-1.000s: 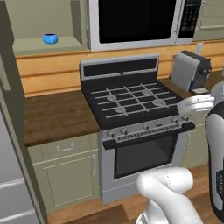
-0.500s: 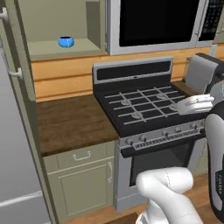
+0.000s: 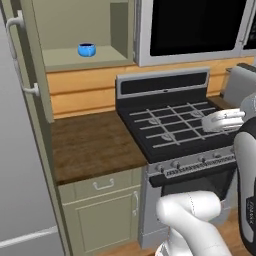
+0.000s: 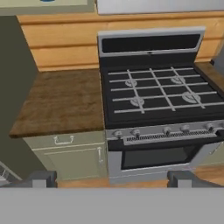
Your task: Gather all objects into one cabinet and sort the glasses and bowls to opposite sides.
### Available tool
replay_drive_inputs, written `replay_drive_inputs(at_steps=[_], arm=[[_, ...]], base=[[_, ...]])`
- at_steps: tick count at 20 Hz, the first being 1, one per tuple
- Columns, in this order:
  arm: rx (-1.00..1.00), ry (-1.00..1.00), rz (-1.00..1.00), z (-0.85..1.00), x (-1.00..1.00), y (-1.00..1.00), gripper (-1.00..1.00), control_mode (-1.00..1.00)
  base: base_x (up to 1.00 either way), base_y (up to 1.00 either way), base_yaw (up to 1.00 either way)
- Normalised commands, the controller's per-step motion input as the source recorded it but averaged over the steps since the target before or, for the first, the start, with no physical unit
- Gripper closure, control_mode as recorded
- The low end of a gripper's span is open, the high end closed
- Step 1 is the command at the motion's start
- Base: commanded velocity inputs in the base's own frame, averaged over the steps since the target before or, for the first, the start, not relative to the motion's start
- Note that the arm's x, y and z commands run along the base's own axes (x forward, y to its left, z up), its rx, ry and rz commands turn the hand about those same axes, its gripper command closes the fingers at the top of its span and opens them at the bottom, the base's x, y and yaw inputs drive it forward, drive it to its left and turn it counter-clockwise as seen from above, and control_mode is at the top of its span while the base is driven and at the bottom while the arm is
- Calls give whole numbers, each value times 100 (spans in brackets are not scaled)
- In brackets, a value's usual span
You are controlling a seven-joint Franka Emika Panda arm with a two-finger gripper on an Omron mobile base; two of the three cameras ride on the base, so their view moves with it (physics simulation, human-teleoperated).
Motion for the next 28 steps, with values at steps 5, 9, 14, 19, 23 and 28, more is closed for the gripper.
replay_drive_inputs(at_steps=[5,9,14,19,23,28], arm=[[0,0,0,0,0,0,-100,100],[0,0,0,0,0,0,-100,100],[0,0,0,0,0,0,-100,100],[0,0,0,0,0,0,-100,100],[0,0,0,0,0,0,-100,100],[0,0,0,0,0,0,-100,100]], base=[[45,19,18],[33,27,24],[31,19,20],[38,9,15],[52,9,8],[53,0,-2]])
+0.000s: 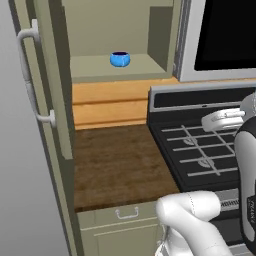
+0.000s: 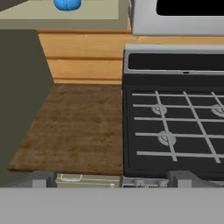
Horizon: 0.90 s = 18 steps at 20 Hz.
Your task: Gather all objects into one cabinet and sort the glasses and bowls to opposite sides.
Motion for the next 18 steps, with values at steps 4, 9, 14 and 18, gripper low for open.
replay_drive_inputs(at_steps=[4,9,14,18], arm=[[0,0,0,0,0,0,-100,100],[0,0,0,0,0,0,-100,100],[0,0,0,0,0,0,-100,100],[0,0,0,0,0,0,-100,100]], base=[[27,15,-3],[5,41,0],[14,50,0],[36,20,0]])
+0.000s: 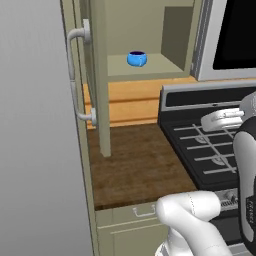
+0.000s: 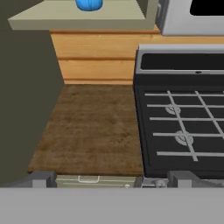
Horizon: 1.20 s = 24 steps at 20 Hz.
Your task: Gather all objects into one cabinet and sort the glasses and bowls to opposite sides.
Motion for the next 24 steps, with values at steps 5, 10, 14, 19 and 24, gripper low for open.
replay_drive_inputs(at_steps=[5,10,14,19,24], arm=[[0,0,0,0,0,0,-100,100],[0,0,0,0,0,0,-100,100],[0,0,0,0,0,0,-100,100],[0,0,0,0,0,0,-100,100],[0,-15,0,13,-5,6,-100,-100]], base=[[53,10,0],[58,15,0],[67,7,0],[45,0,0],[2,0,0]])
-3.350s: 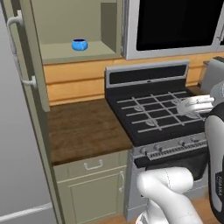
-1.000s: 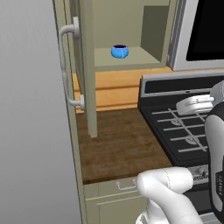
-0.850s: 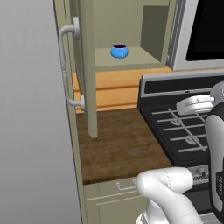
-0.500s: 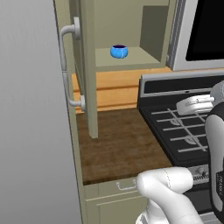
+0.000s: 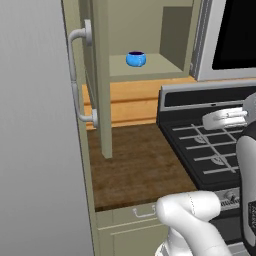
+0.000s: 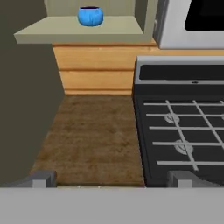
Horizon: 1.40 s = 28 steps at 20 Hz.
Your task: Gather all objects into one cabinet and sort the glasses and bowls to opposite sides.
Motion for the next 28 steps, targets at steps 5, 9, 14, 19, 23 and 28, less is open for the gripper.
replay_drive_inputs(at_steps=[5,9,14,19,23,28], arm=[[0,-39,0,57,-2,22,-100,-100],[0,-36,0,49,8,24,-100,-100],[0,-20,0,12,50,14,-100,-100],[2,-17,0,1,58,6,-100,-100],[4,-16,0,2,52,4,-100,-100],[0,-8,0,14,33,17,-100,-100]], base=[[0,0,0],[0,0,0],[0,0,0],[0,0,0],[0,0,0],[0,0,0]])
